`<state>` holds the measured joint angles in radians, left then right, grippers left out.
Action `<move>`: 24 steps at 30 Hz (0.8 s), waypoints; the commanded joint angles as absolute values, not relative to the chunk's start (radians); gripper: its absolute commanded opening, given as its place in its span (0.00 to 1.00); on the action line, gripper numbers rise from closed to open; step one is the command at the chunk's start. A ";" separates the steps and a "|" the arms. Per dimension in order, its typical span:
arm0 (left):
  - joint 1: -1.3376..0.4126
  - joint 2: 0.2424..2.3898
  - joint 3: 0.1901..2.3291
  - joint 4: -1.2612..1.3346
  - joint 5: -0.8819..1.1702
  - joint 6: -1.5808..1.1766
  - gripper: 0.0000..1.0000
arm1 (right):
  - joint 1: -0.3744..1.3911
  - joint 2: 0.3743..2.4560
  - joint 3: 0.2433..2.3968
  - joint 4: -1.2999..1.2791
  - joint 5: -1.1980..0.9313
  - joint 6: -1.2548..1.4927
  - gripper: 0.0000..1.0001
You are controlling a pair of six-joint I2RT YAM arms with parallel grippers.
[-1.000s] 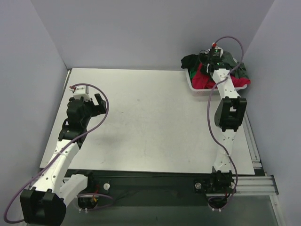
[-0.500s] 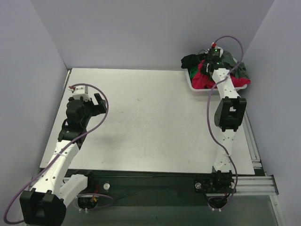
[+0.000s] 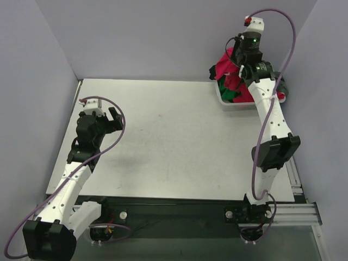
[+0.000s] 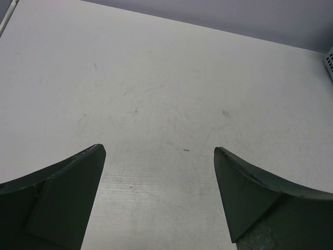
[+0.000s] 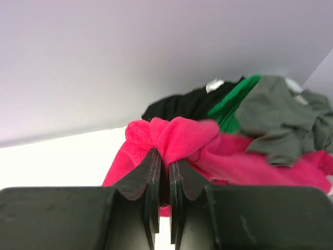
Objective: Fold and stack the t-shirts
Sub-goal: Grab crumpled tshirt from bin with the right arm, then move the tshirt to the center of the board
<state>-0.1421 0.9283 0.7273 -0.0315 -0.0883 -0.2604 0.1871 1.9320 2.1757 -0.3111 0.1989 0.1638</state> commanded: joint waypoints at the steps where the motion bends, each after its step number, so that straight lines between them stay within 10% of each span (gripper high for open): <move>1: -0.140 0.919 0.738 0.029 -0.072 -0.256 0.97 | 0.195 1.855 2.224 -0.259 0.238 0.109 0.00; 24: -0.178 0.864 0.746 0.029 -0.006 -0.242 0.97 | 0.814 1.623 2.361 -0.186 0.224 -0.253 0.00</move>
